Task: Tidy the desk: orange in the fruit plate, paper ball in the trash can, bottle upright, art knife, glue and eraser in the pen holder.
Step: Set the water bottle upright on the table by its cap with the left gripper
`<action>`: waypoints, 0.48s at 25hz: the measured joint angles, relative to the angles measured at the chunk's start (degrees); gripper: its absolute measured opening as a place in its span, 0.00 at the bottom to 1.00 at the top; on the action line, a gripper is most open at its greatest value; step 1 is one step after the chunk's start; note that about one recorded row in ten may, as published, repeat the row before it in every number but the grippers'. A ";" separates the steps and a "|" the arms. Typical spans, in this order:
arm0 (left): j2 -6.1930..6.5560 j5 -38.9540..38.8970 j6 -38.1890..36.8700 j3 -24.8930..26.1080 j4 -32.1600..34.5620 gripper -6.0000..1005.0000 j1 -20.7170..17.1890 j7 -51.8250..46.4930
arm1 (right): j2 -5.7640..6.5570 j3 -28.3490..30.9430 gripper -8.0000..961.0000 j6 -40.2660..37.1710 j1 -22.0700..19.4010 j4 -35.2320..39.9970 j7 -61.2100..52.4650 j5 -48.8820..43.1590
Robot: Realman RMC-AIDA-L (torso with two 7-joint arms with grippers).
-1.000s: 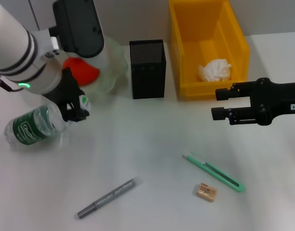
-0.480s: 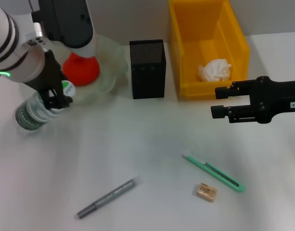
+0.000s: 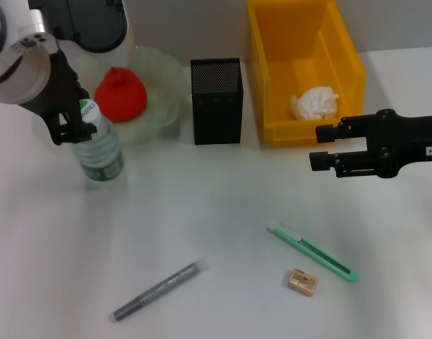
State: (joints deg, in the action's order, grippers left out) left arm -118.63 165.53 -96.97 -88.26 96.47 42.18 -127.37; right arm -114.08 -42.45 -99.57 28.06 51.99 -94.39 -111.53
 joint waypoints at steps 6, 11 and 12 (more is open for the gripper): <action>0.14 0.01 -2.26 1.24 2.79 0.43 -0.07 0.66 | 0.00 0.00 0.65 0.00 -0.01 -0.01 -0.01 0.00; 0.44 0.15 -3.20 1.81 3.81 0.42 0.43 0.96 | 0.01 0.00 0.65 -0.01 -0.02 -0.04 -0.01 0.00; 0.44 0.15 -3.20 1.81 3.81 0.41 0.43 0.96 | 0.04 0.00 0.65 -0.01 -0.02 -0.04 -0.01 0.00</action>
State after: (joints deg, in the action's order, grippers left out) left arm -118.19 165.67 -100.17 -86.45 100.28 42.61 -126.41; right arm -114.04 -42.45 -99.58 28.04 51.94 -94.39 -111.53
